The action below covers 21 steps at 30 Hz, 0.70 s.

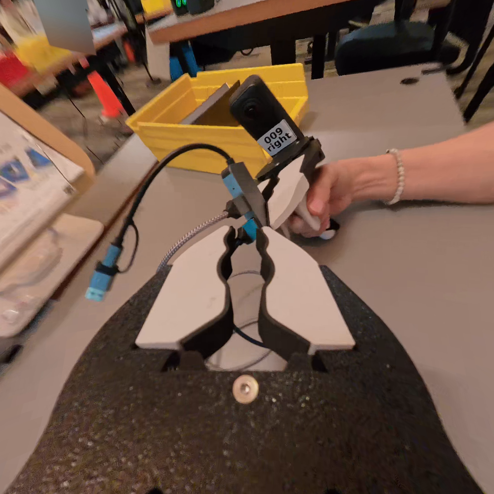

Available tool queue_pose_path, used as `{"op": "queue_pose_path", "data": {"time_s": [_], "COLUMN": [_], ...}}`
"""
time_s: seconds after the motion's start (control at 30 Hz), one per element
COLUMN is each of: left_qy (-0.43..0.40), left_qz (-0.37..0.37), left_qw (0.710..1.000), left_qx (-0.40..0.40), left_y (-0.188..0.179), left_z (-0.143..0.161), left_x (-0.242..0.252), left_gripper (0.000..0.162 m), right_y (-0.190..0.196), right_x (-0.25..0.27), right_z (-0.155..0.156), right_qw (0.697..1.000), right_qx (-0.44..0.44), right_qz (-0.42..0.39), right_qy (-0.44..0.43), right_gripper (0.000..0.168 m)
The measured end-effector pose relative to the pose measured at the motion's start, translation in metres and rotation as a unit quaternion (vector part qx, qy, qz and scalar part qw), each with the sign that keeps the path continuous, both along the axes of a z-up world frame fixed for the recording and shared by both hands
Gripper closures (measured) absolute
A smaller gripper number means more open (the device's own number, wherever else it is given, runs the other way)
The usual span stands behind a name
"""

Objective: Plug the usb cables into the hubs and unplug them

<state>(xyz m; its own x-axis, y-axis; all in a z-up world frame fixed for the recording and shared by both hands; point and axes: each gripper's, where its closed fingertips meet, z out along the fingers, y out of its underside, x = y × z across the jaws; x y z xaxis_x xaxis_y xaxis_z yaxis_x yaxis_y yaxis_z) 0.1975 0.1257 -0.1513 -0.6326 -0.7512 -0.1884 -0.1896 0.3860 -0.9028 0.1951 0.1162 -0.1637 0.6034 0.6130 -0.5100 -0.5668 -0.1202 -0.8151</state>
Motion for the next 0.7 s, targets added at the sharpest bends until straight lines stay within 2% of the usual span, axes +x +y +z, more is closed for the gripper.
{"op": "queue_pose_path", "data": {"time_s": [0.1, 0.2, 0.47, 0.63, 0.7], "left_qy": [-0.085, -0.107, -0.075, -0.018, -0.001], "left_qz": [-0.009, -0.013, -0.008, 0.074, 0.118], "left_qw": [0.991, 0.983, 0.981, 0.988, 0.986], "left_qx": [0.101, 0.150, 0.180, 0.135, 0.122], "left_y": [0.003, 0.008, 0.012, 0.019, 0.021], "left_z": [-0.002, -0.003, -0.012, -0.018, -0.019], "left_x": [-0.004, -0.007, -0.008, -0.002, 0.000], "left_gripper": [0.149, 0.154, 0.158, 0.158, 0.158], "right_y": [-0.001, -0.002, 0.001, 0.007, 0.011], "right_x": [-0.003, -0.004, 0.006, 0.016, 0.023], "right_z": [-0.002, -0.003, -0.001, -0.001, -0.001], "right_qw": [0.999, 0.998, 0.994, 0.996, 0.996], "right_qx": [-0.015, -0.026, -0.030, -0.019, -0.010], "right_qz": [0.024, 0.043, 0.034, -0.027, -0.080], "right_qy": [0.017, 0.039, 0.094, 0.080, 0.049], "right_gripper": [0.158, 0.158, 0.158, 0.157, 0.145]}}
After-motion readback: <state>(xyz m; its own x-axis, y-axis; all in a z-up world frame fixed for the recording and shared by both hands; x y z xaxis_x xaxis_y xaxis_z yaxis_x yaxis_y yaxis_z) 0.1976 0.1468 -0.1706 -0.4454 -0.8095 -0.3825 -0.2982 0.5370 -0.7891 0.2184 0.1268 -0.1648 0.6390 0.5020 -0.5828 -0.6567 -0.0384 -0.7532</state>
